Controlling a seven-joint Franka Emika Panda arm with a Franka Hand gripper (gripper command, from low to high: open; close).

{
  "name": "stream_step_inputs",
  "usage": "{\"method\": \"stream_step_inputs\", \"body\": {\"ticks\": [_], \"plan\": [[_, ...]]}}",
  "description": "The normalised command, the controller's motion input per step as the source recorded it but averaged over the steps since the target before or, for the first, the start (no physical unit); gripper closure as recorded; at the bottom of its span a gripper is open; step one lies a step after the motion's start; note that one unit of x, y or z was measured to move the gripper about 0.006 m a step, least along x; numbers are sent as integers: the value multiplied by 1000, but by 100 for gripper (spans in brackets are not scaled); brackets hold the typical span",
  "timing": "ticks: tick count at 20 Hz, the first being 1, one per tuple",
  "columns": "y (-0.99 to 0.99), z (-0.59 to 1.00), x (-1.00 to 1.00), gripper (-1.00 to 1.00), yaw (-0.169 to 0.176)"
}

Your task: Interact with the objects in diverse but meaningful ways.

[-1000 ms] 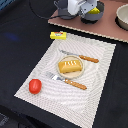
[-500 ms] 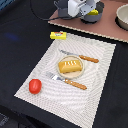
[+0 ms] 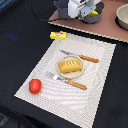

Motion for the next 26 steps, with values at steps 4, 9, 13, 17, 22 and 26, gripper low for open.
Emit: {"method": "stream_step_inputs", "body": {"ticks": [4, 9, 13, 17, 22, 26], "plan": [[150, 585, 192, -100, 0], [114, 724, 47, -100, 0], [22, 729, 102, -100, -1], [-276, 421, 8, -100, 0], [-646, 165, -394, -100, 0], [-800, 284, -223, -100, 0]]}}
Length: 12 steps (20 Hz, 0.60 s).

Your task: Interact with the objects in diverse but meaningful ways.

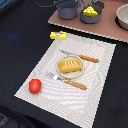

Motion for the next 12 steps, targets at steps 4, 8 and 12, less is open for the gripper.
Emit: {"method": "stream_step_inputs", "body": {"ticks": [4, 8, 12], "plan": [[-837, 460, -33, -100, 0], [-843, 411, -33, -100, 0], [-811, 167, -127, -100, 2]]}}
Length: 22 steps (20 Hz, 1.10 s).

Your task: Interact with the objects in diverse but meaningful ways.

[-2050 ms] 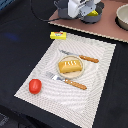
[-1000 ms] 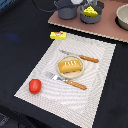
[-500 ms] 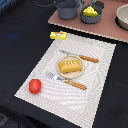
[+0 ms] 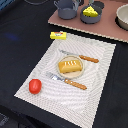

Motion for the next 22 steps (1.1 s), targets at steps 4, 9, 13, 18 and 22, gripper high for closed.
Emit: {"method": "stream_step_inputs", "body": {"ticks": [4, 9, 13, 18, 22], "plan": [[-582, -199, -342, -100, 54], [-387, -533, -614, -100, 56], [-294, -614, -749, -100, 42], [-142, -604, -767, -100, 38], [-1, -459, -690, -100, 76]]}}
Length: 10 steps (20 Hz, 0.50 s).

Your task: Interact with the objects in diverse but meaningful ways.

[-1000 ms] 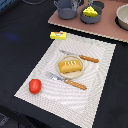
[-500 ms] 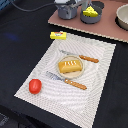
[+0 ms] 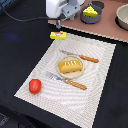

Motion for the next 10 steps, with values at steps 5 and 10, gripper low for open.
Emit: {"method": "stream_step_inputs", "body": {"ticks": [5, 10], "plan": [[-7, -327, -489, -100, 134], [-53, -147, -81, -100, 124]]}}
